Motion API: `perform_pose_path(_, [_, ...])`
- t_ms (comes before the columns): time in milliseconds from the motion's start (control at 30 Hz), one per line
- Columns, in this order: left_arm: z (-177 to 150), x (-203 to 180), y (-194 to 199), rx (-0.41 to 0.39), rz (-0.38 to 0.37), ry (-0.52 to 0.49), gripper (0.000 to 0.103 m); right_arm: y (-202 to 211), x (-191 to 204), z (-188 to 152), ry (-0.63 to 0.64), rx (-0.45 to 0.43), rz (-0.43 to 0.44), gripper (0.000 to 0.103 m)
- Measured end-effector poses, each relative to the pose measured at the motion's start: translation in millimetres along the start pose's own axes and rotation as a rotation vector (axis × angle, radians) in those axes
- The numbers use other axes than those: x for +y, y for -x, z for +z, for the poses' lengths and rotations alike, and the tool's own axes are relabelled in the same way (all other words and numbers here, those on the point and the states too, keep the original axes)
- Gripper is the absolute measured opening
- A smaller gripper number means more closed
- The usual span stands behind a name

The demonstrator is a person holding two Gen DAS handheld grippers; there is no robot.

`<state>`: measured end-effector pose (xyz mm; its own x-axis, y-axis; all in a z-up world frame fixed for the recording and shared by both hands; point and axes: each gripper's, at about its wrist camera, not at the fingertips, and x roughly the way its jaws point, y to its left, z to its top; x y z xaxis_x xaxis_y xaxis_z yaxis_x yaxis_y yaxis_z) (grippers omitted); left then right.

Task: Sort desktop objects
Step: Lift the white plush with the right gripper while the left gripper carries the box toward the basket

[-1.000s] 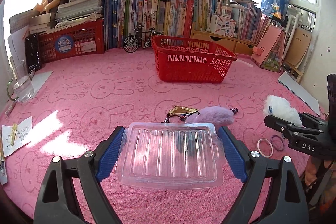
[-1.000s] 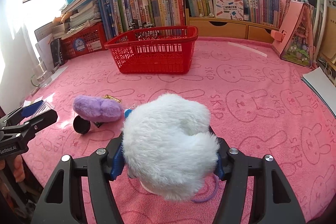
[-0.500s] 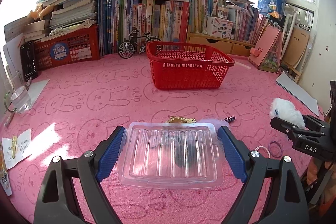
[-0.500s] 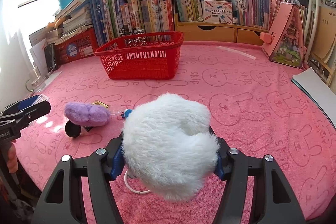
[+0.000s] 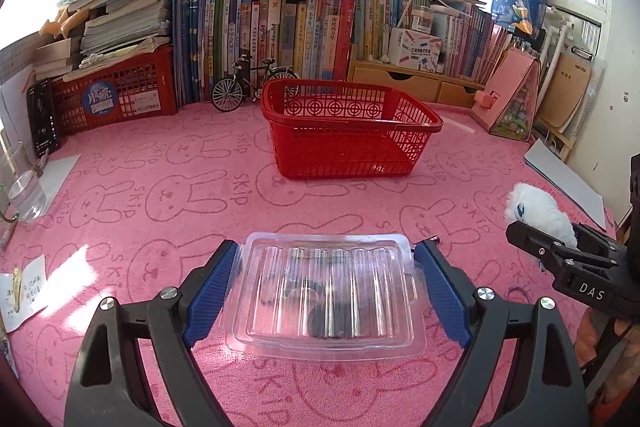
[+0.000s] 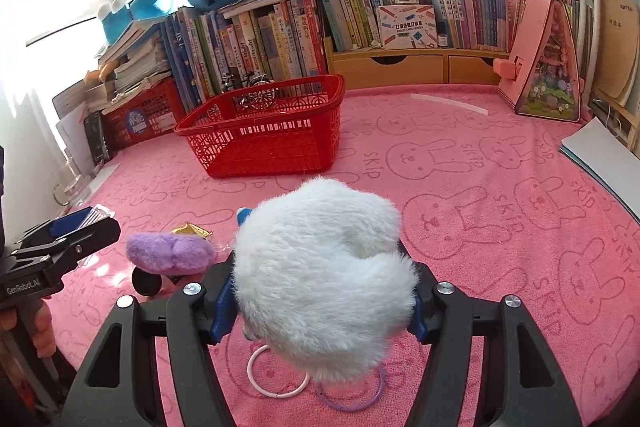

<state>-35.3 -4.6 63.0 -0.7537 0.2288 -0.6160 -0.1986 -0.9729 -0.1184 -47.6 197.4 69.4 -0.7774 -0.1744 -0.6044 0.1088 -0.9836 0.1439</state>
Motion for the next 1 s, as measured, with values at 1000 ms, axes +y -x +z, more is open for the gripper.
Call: perform_pose_path(1000, [10, 7, 3, -0.009, -0.039, 0.03, 0.089, 1, 9, 6, 0.108, 0.015, -0.009, 0.066])
